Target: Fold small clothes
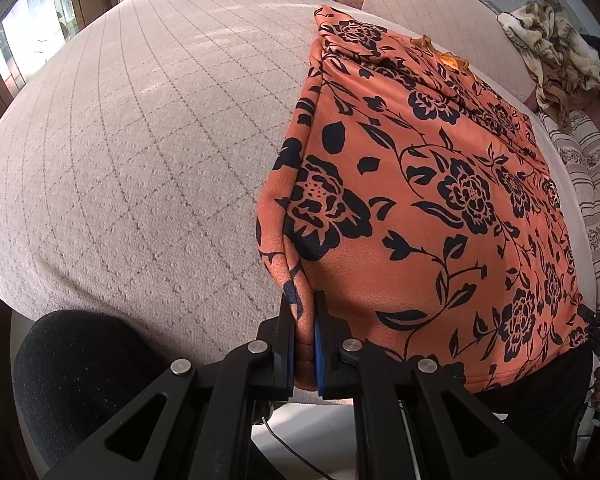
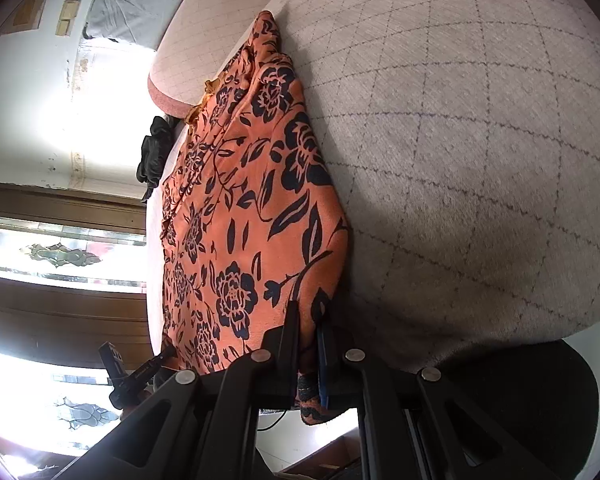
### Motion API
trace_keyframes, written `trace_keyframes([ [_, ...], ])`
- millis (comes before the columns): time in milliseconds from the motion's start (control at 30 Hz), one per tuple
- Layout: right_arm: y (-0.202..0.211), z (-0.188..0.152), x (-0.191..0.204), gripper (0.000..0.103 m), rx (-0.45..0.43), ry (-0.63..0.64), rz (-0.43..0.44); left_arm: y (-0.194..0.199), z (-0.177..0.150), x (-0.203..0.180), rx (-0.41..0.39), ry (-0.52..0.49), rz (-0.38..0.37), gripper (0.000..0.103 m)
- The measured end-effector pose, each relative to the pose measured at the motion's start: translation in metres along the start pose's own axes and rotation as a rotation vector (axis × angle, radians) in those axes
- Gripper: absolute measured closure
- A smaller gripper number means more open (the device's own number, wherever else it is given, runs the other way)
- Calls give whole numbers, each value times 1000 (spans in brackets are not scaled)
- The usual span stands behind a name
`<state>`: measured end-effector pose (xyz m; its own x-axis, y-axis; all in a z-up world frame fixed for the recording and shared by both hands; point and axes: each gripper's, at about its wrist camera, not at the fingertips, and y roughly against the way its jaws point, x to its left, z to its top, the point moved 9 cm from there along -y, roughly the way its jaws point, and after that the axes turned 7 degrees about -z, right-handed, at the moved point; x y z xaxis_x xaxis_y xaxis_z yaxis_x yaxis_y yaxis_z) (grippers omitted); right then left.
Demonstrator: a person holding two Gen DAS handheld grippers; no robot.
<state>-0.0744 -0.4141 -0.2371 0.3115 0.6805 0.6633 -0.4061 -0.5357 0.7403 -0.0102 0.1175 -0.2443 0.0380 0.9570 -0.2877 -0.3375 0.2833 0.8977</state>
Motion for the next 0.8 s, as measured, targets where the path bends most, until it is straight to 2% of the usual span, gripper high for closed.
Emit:
trace_keyframes([
  [800, 3, 2, 2, 96, -9, 9, 11, 12, 10, -12, -21, -46, 21, 95],
])
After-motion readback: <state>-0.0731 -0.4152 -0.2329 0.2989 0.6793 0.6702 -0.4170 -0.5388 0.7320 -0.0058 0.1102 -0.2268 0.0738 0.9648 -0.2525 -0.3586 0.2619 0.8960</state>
